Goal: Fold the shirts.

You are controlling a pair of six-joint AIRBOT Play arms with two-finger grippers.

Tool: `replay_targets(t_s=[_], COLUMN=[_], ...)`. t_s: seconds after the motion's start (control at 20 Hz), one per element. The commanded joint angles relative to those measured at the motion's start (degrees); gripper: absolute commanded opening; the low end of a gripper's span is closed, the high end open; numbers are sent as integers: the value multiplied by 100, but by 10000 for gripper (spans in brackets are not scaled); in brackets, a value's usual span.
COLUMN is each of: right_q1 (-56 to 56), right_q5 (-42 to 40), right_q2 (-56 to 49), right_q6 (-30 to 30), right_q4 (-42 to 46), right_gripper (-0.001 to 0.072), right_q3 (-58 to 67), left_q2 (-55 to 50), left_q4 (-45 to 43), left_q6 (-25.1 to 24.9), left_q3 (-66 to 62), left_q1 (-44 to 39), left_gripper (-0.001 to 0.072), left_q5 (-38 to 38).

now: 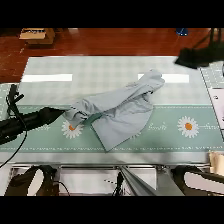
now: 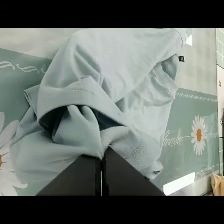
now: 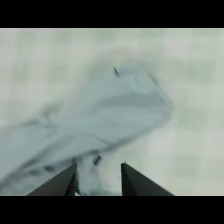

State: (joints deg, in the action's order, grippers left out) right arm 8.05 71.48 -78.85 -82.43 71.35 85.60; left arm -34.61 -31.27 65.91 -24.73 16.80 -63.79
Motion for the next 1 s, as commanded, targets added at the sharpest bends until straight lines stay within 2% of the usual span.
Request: replay_targets(t_s=[0.0,0.05,0.15,0.3,0.5,0.6,0.7,0.75,0.95], right_q1=[544,704,789,437,-490,-1038,-1458,-1589,-1904], right_q5=[1379,1248,695,-275,-1198,-1661,-2127,-2162,-2221], right_q2=[577,844,1436,2011,2090,2085,2000,1880,1436], right_q6=[155,160,284,400,129,-240,-804,-1001,-1014], right_q4=[748,243,-1047,-2273,-2763,-2710,-2594,-2597,-2651], right_gripper=[380,381,445,444,444,445,493,493,493], right_q3=[-1047,-1773,-3453,-5119,-5766,-5777,-5777,-5777,-5775], left_q2=[-11,-11,-11,-11,-11,-11,-11,-11,-11], left_q4=[-26,-26,-26,-24,-22,-22,-22,-22,-22], left_q6=[-76,-76,-79,-76,-76,-76,-76,-79,-79], left_q3=[17,17,17,17,17,17,17,17,17], left_q1=[-4,-4,-4,-4,-4,-4,-4,-2,-2], left_gripper=[19,19,19,19,19,19,19,19,19], left_q5=[24,22,24,24,17,15,15,15,17])
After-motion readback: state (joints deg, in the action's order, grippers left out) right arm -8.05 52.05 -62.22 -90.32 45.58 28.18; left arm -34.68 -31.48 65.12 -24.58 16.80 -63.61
